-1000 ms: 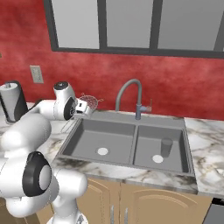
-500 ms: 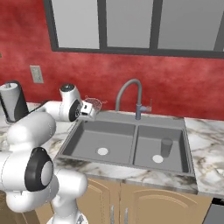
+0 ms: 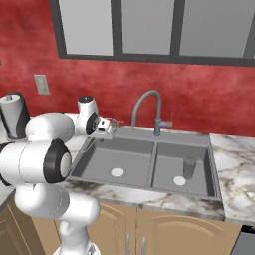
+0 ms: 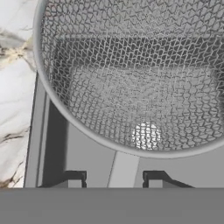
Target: Place the strainer in the left basin and the glass cup in the right basin of the sink.
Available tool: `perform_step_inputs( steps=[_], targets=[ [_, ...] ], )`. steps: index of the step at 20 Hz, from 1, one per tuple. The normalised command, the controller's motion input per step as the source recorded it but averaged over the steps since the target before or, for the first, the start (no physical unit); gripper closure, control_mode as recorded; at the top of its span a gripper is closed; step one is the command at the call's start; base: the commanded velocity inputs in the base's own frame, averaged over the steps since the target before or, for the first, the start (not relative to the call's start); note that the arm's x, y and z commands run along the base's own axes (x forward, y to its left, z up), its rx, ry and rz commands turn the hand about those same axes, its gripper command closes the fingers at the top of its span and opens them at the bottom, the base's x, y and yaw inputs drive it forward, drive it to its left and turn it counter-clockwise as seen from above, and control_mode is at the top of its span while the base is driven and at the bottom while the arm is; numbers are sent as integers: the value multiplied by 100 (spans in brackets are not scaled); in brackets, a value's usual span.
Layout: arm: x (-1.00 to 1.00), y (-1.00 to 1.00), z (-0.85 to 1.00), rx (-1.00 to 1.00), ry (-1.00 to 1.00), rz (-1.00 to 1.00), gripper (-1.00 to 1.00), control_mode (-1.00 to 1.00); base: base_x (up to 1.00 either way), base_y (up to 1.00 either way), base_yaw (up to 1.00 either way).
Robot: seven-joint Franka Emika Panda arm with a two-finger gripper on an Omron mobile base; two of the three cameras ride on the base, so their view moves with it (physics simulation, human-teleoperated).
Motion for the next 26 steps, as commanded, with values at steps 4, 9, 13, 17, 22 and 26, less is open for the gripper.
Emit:
perform_step_inputs(
  steps=[4,9,13,17,22,26],
  targets=[
    [0,15,-26,0,7,0,100,-100,0,0,0],
    [-12,10,-22,0,1,0,100,-100,0,0,0],
    [-17,2,-22,0,0,0,100,-100,0,0,0],
    [-15,0,-25,0,0,0,100,-100,0,0,0],
    [-1,-10,-18,0,0,0,100,-100,0,0,0],
    [4,-25,-17,0,0,-4,100,-100,0,0,0]
  ],
)
